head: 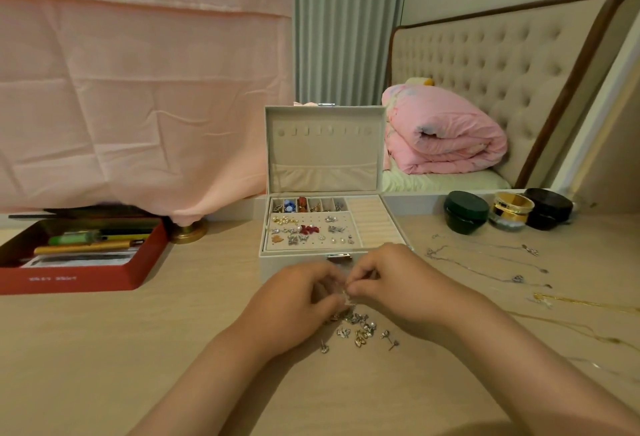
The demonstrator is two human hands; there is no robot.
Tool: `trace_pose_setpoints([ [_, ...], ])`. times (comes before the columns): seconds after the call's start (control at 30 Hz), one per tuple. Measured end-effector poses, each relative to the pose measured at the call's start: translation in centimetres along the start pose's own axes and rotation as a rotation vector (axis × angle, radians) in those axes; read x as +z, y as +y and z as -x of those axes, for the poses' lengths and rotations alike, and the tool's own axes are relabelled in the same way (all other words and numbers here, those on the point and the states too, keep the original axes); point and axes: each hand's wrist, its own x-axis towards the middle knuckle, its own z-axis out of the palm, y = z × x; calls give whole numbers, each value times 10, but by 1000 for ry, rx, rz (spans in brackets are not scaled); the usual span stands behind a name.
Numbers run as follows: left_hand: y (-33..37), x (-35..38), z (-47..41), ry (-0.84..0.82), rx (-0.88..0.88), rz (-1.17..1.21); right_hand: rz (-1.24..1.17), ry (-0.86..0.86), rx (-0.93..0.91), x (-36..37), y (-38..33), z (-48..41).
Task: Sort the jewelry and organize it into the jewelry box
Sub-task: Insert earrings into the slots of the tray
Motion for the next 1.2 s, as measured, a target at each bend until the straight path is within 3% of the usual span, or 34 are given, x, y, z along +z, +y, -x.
trace_pose_setpoints([
  [0.1, 3, -2, -1, 146, -33, 227, -436, 22, 97, -1, -7, 1],
  [0.27, 7, -5, -4, 252, -117, 483, -733, -30, 221, -3, -17, 0],
  [0.37, 11, -4, -4, 296, -188, 663, -864, 64, 231, 2, -19, -1],
  [0.5, 15, -6, -5, 345, -261, 811, -822, 123, 132, 0, -23, 1],
  [0.73, 15, -3, -4, 265, -293, 899, -686, 168, 118, 4, -23, 1],
  [0.97, 6, 3, -3, 160, -273, 891, -683, 14, 157, 3, -23, 5],
  [1.2, 6, -3, -2, 177, -254, 743, -606, 151, 107, 6, -29, 5],
])
